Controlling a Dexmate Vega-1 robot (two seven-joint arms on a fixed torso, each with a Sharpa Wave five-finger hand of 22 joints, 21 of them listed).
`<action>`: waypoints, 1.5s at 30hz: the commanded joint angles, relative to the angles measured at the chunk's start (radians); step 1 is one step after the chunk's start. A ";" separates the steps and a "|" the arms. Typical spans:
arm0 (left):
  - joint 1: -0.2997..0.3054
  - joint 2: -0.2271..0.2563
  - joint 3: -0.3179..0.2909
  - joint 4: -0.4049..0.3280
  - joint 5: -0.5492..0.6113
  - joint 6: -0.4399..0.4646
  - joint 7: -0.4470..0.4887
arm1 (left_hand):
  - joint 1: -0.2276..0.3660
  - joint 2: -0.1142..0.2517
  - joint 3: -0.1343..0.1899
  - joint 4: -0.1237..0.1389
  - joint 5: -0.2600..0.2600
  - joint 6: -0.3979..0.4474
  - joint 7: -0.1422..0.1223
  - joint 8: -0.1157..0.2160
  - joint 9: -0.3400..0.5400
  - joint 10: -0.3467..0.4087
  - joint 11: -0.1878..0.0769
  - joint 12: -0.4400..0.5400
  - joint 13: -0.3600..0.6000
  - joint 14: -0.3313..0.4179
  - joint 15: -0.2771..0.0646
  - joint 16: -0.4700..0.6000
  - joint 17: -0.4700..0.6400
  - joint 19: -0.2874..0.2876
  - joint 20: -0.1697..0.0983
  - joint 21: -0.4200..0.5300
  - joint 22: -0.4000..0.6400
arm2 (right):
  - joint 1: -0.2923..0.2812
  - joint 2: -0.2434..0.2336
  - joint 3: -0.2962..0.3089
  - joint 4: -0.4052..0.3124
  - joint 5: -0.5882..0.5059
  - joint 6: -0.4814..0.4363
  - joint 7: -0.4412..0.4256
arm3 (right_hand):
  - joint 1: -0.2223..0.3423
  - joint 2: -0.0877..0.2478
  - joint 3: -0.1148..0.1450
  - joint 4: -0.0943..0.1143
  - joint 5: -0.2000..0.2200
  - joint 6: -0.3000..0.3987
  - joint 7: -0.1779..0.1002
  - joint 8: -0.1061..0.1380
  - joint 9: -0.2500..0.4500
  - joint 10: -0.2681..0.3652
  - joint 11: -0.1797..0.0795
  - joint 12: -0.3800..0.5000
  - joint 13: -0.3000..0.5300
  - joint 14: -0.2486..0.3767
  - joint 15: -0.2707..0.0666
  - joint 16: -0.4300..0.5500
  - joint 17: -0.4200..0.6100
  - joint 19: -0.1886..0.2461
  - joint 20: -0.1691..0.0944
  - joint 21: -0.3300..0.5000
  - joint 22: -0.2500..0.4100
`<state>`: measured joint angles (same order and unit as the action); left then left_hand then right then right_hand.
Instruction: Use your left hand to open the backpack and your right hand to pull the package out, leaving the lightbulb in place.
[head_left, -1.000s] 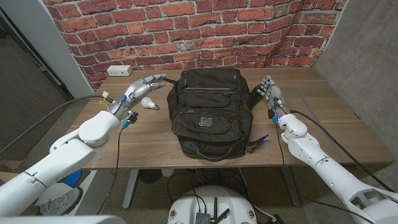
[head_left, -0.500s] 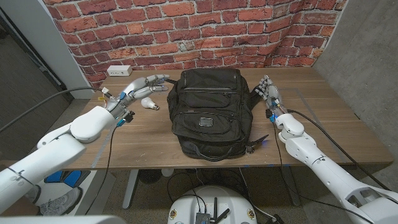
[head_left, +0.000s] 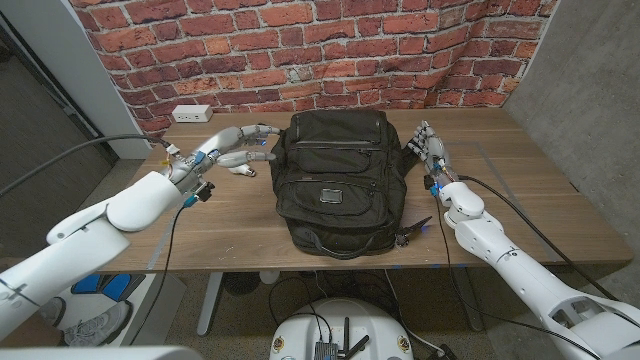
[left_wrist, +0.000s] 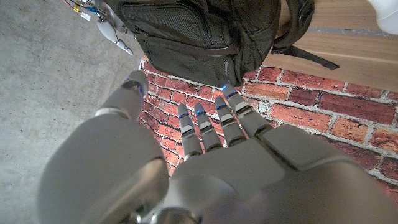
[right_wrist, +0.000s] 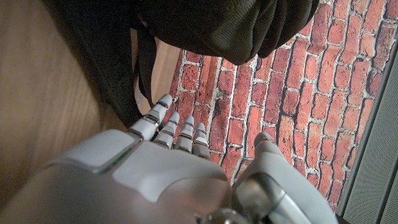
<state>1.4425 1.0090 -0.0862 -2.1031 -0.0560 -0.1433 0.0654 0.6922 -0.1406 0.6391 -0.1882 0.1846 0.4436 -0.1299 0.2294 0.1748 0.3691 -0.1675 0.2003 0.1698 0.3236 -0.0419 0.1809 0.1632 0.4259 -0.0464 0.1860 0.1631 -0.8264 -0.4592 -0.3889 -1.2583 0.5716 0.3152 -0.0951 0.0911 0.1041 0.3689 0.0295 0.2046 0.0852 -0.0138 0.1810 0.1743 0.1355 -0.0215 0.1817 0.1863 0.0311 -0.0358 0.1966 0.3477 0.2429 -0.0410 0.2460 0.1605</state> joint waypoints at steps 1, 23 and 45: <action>0.069 -0.052 -0.048 -0.038 0.231 -0.057 0.036 | 0.031 -0.007 -0.015 0.001 -0.001 0.029 0.001 0.009 0.005 0.026 -0.002 -0.001 0.005 0.022 -0.163 0.002 0.002 0.023 -0.143 0.010 0.004 | 0.019 0.006 -0.009 0.020 -0.013 0.004 0.000 | 0.002 0.030 0.009 -0.001 0.000 -0.002 -0.004 0.005 0.003 0.008 -0.001 0.009 -0.001 0.007 -0.020 0.004 0.002 0.011 -0.010 -0.006 0.005; 0.103 -0.115 -0.121 -0.061 0.493 -0.170 -0.017 | 0.092 -0.024 -0.059 0.001 -0.009 0.053 -0.020 0.004 0.004 0.051 -0.024 -0.008 0.005 0.041 -0.174 -0.003 0.003 0.052 -0.164 0.008 0.004 | 0.016 0.016 -0.013 0.004 -0.029 0.000 -0.032 | 0.004 0.033 0.010 -0.005 -0.002 -0.003 -0.006 0.005 0.003 0.009 0.000 0.010 -0.001 0.006 -0.019 0.008 -0.001 0.016 -0.009 -0.014 0.006; 0.167 -0.213 -0.166 -0.127 0.738 -0.257 0.007 | 0.190 -0.027 -0.107 0.002 -0.013 0.042 -0.034 -0.009 0.004 0.053 -0.031 -0.014 0.004 0.036 -0.175 -0.005 0.003 0.041 -0.167 -0.001 0.004 | 0.019 0.017 -0.018 0.008 -0.032 0.012 -0.018 | 0.004 0.035 0.010 -0.008 -0.004 -0.005 -0.006 0.005 0.003 0.009 -0.001 0.009 -0.001 0.004 -0.019 0.011 -0.003 0.019 -0.008 -0.022 0.006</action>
<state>1.5754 0.8368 -0.2309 -2.2003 0.5350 -0.3469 0.0615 0.8629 -0.1676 0.5376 -0.1876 0.1730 0.4835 -0.1569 0.2205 0.1745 0.4145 -0.1950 0.1845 0.1698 0.3556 -0.0392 0.1761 0.1633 0.4723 -0.0464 0.1860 0.1653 -0.8020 -0.4360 -0.4057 -1.2403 0.5408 0.3267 -0.1188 0.0911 0.1041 0.3728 0.0257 0.2046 0.0798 -0.0192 0.1810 0.1743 0.1354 -0.0215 0.1817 0.1863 0.0311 -0.0358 0.2037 0.3432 0.2518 -0.0394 0.2254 0.1605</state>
